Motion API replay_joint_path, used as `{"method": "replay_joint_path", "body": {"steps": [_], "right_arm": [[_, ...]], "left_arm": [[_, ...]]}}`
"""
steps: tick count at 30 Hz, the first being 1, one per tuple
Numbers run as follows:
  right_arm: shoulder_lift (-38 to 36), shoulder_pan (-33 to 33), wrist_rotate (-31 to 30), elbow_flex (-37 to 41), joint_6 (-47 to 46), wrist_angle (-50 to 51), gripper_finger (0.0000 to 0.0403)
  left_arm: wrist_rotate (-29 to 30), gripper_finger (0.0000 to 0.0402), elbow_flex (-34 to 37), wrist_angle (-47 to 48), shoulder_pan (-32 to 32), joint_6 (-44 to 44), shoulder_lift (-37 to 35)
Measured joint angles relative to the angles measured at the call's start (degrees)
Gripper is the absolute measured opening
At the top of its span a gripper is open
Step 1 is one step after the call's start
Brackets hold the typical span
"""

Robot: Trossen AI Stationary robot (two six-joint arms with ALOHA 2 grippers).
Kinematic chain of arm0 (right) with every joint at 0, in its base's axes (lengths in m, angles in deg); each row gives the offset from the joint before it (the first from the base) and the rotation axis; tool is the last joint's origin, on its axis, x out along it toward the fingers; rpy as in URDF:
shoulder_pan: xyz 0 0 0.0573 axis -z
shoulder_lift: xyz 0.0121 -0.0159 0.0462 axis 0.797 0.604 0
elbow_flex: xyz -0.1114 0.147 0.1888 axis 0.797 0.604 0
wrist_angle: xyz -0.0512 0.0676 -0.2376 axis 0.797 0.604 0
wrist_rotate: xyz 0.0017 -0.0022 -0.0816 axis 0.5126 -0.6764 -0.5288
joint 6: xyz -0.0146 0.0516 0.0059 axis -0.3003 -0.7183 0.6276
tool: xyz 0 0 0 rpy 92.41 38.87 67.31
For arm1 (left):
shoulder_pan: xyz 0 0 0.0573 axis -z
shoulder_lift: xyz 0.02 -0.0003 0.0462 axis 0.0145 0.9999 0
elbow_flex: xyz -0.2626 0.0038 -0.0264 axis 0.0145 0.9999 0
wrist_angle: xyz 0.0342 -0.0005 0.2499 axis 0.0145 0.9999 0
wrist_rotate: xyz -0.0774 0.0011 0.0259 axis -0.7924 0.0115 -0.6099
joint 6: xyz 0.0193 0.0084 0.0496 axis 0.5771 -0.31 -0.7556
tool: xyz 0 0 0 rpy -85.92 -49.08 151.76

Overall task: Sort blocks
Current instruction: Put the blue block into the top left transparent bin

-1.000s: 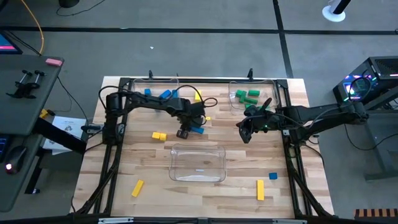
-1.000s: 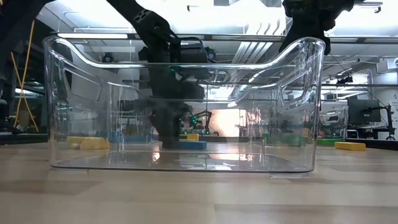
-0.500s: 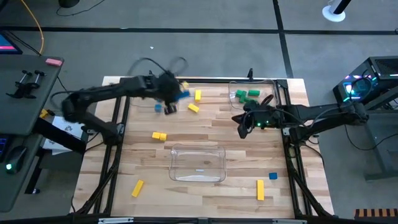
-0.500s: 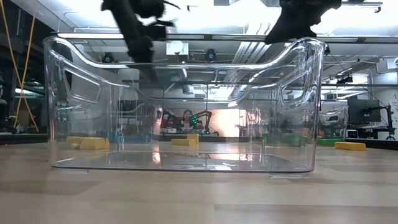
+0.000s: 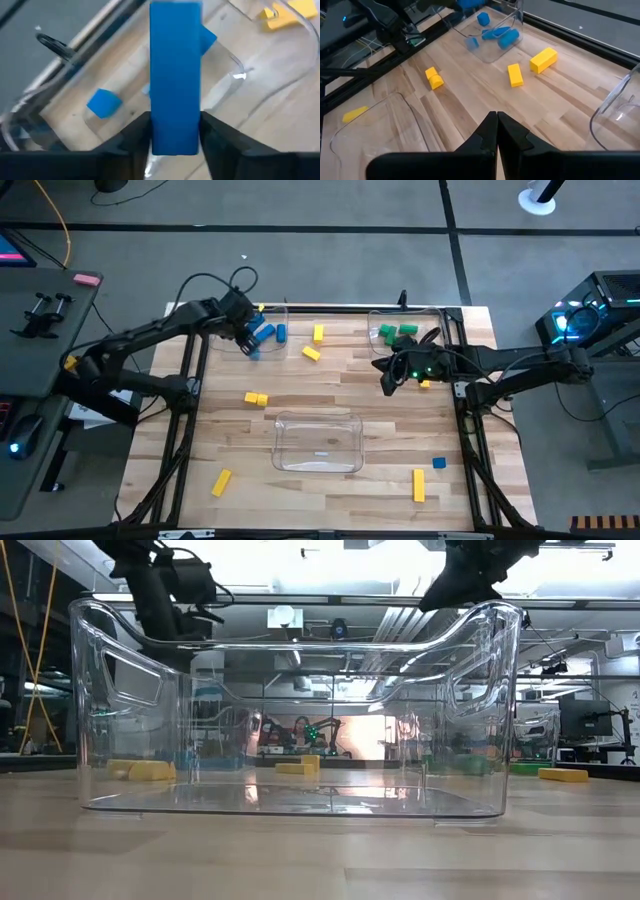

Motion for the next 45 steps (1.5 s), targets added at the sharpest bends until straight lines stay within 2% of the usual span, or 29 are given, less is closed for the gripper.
{"method": "replay_joint_path", "body": {"steps": [4, 9, 11, 14, 16, 18, 23, 28, 33, 38, 45], "right_arm": [[0.0, 0.0, 0.0, 0.0, -0.1, -0.2, 0.0], [0.0, 0.5, 1.1, 0.0, -2.9, -0.2, 0.0006], [0.0, 1.0, 4.4, 0.0, -4.0, -0.2, 0.0023], [0.3, 0.5, 8.9, 0.0, -6.8, 0.2, 0.0064], [1.1, -1.6, 12.3, 0.0, -9.6, 2.2, 0.0093], [2.2, -5.3, 15.8, 0.0, -12.9, 6.2, 0.0119], [5.3, -17.9, 22.8, 0.0, -24.4, 23.5, 0.0146], [7.7, -30.9, 23.7, 0.0, -33.1, 37.2, 0.0148], [12.4, -38.4, 21.3, 0.0, -26.7, 36.7, 0.0148], [19.7, -42.2, 26.9, 0.0, -20.3, 32.5, 0.0148], [26.5, -45.6, 33.1, 0.0, -21.5, 27.1, 0.0152]], "left_arm": [[-0.4, 0.021, -1.3, 1.9, 0.0, 0.9, 0.7], [-3.0, 0.0255, -6.7, 4.7, -0.1, 1.7, 0.4], [-6.6, 0.0262, -9.6, 4.6, -0.1, 3.3, -0.2], [-14.1, 0.0264, -10.8, -1.4, 1.0, 5.7, -2.6], [-19.3, 0.0264, -10.8, -6.4, 2.6, 6.4, -4.5], [-22.1, 0.0263, -10.8, -9.8, 5.0, 7.4, -6.1], [-22.1, 0.0262, -10.8, -11.7, 10.3, 10.4, -8.4], [-21.9, 0.0262, -10.8, -12.0, 13.7, 10.4, -7.8], [-18.2, 0.0261, -10.7, -13.4, 15.9, 9.8, -7.1], [-17.5, 0.0261, -10.7, -14.3, 17.0, 9.4, -7.1], [-17.5, 0.0262, -10.7, -14.4, 18.2, 9.9, -7.1]]}}
